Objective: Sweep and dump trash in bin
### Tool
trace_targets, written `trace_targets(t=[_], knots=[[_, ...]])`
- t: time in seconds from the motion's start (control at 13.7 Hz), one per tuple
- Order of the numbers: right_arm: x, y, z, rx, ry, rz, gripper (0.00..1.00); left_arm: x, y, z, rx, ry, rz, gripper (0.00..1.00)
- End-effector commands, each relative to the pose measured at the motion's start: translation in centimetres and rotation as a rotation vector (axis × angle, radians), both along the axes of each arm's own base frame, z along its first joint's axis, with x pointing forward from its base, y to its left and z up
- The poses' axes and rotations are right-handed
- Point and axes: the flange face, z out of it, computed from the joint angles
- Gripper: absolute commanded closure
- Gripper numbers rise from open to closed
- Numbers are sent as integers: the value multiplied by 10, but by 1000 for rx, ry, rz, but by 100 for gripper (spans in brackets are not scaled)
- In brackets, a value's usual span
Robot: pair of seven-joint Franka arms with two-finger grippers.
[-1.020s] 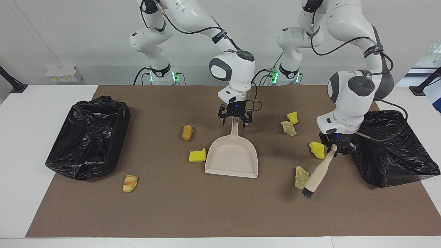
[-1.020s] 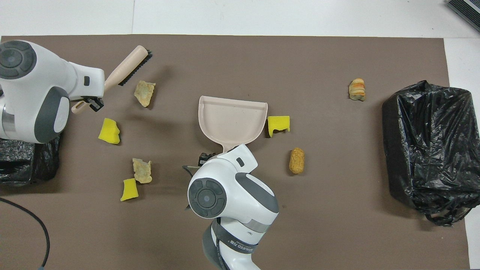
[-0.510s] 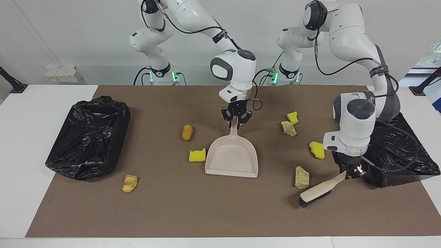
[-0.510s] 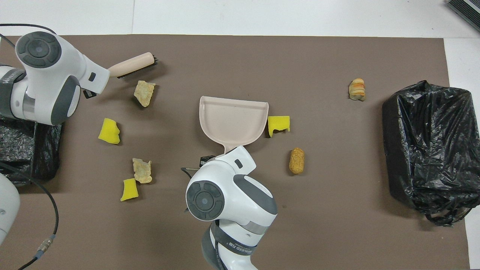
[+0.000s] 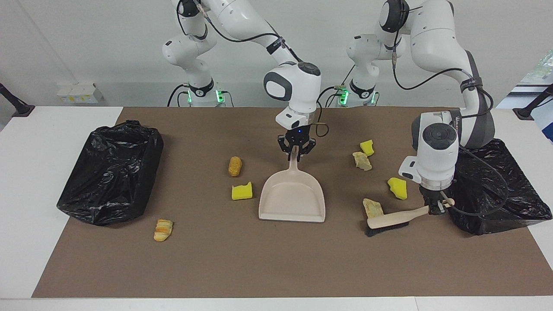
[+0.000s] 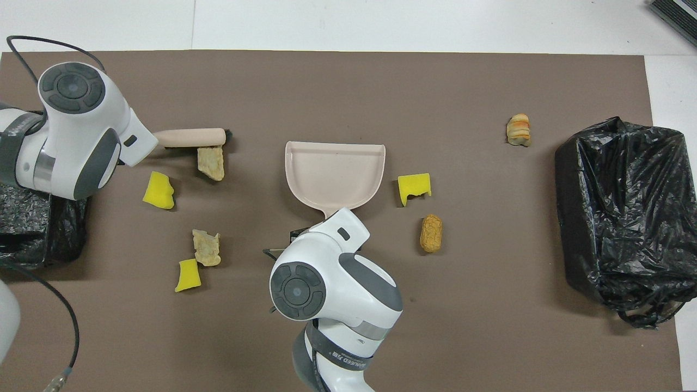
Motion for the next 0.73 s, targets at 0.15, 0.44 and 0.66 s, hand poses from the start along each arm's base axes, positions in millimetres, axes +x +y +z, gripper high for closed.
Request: trace_targets(t=[0.15, 0.44, 0.66], knots=[[2, -7, -1, -30, 2, 80, 100, -96, 2, 26, 57, 81, -58, 100], [-1, -8, 0, -25, 13, 65, 64, -125, 13, 68, -48, 112, 122, 100], [-8, -8, 0, -36, 23, 64, 64, -136, 26, 73, -70, 68, 401, 100]])
